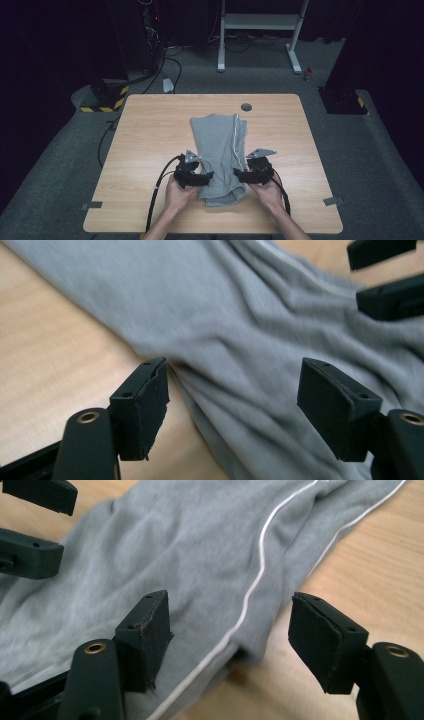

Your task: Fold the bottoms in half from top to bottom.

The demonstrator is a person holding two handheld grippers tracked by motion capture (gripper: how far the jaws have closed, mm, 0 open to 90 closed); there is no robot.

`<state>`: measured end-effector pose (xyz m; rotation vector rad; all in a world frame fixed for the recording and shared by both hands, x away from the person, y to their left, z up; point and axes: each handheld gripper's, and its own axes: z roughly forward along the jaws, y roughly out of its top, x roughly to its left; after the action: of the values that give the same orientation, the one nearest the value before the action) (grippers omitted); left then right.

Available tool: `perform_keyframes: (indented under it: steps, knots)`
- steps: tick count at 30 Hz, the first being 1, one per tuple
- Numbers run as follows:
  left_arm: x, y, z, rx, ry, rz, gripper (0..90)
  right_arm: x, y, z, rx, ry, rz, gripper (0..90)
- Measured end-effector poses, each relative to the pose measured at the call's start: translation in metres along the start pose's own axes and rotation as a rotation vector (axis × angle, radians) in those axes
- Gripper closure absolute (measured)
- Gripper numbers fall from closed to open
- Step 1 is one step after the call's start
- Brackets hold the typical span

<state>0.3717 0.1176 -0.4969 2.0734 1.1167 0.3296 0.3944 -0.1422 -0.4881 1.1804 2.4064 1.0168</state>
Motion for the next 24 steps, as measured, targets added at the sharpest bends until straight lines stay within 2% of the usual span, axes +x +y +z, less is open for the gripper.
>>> perform_keyframes:
  steps: [3, 5, 7, 9, 11, 13, 15, 17, 21, 23, 24]
  knots:
    - [-0.002, -0.012, 0.000, 0.034, 0.028, 0.021, 31.0, 0.004, -0.011, -0.002, 0.016, -0.031, -0.034, 33.4]
    - [-0.001, -0.017, 0.000, 0.034, 0.020, -0.002, 32.2, 0.006, -0.017, 0.001, 0.054, -0.052, -0.068, 33.2]
    - [0.000, -0.019, -0.004, 0.012, 0.009, -0.023, 32.3, 0.006, -0.020, 0.002, 0.062, -0.058, -0.085, 33.2]
    - [-0.001, -0.021, -0.008, -0.011, -0.002, -0.027, 32.7, 0.005, -0.020, -0.005, 0.020, -0.051, -0.049, 33.9]
    - [-0.004, -0.024, -0.007, -0.004, 0.012, -0.009, 32.9, 0.004, -0.021, -0.011, -0.015, -0.023, -0.011, 34.2]
    - [-0.004, -0.026, -0.006, 0.016, 0.024, 0.002, 32.7, 0.008, -0.025, -0.010, 0.017, -0.025, -0.034, 33.9]
    - [-0.003, -0.027, -0.007, 0.011, 0.026, 0.005, 32.2, 0.011, -0.033, -0.004, 0.056, -0.041, -0.067, 33.8]
    - [-0.004, -0.027, -0.010, -0.009, 0.022, -0.007, 32.1, 0.011, -0.037, -0.003, 0.058, -0.042, -0.060, 33.8]
    - [-0.005, -0.026, -0.015, -0.052, 0.004, -0.019, 31.6, 0.008, -0.030, -0.011, 0.009, -0.052, -0.058, 33.8]
    - [-0.008, -0.026, -0.014, -0.049, 0.005, -0.004, 31.5, 0.008, -0.025, -0.017, -0.026, -0.050, -0.035, 34.1]
    - [-0.009, -0.026, -0.013, -0.040, 0.015, 0.019, 31.5, 0.009, -0.023, -0.018, -0.031, -0.046, -0.030, 34.1]
